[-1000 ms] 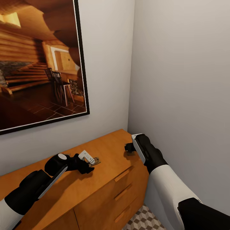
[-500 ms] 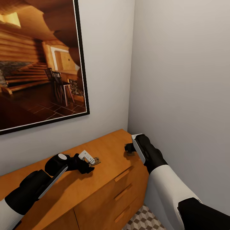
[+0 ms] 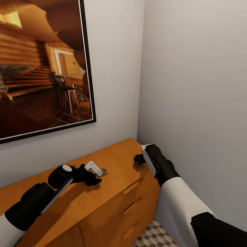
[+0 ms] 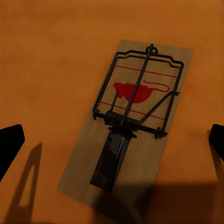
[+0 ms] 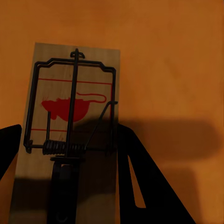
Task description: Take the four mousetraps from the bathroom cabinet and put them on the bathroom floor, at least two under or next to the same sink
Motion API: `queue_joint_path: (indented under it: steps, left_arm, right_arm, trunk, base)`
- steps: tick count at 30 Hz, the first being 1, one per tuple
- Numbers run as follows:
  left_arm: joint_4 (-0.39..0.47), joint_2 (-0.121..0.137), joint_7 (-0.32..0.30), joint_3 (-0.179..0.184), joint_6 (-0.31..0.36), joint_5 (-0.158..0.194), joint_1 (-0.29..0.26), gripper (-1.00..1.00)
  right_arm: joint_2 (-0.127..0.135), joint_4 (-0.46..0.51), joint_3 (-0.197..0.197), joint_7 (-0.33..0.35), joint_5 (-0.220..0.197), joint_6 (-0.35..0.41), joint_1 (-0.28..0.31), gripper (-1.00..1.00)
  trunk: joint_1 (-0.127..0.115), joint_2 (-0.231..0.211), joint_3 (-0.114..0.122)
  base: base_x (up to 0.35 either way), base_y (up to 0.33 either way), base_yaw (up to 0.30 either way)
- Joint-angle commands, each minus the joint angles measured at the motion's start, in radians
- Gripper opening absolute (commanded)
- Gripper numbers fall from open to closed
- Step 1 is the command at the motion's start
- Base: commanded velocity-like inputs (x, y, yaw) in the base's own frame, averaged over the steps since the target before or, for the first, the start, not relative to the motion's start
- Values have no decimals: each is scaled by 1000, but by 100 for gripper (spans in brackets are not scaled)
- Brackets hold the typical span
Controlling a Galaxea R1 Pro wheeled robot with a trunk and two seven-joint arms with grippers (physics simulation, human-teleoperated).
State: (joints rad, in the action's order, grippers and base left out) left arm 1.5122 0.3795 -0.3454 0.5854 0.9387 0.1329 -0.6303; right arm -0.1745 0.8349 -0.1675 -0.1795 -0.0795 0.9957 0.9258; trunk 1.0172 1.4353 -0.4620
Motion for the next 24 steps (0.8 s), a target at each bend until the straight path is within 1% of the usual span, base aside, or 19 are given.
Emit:
queue_joint_path:
  steps: [1, 18, 19, 24]
  left_arm:
    - [-24, 1, 4, 2, 8, 18, 0, 100]
    - [-24, -3, 1, 2, 11, 23, 0, 100]
    - [-24, -4, 1, 2, 11, 23, 0, -100]
    - [-24, -4, -1, 2, 11, 25, 0, -100]
  right_arm:
    - [0, 0, -1, -10, -11, 3, 1, -100]
    - [0, -10, -1, -9, -11, 1, 1, -100]
    - [0, -10, -1, -10, -11, 1, 1, -100]
    - [0, -10, -1, -10, -11, 1, 1, -100]
  trunk:
    - [0, 1, -1]
    - [0, 1, -1]
    - [0, 1, -1]
    - [0, 1, -1]
  base:
    - [0, 0, 0]
    - [0, 0, 0]
    - [0, 0, 0]
    - [0, 0, 0]
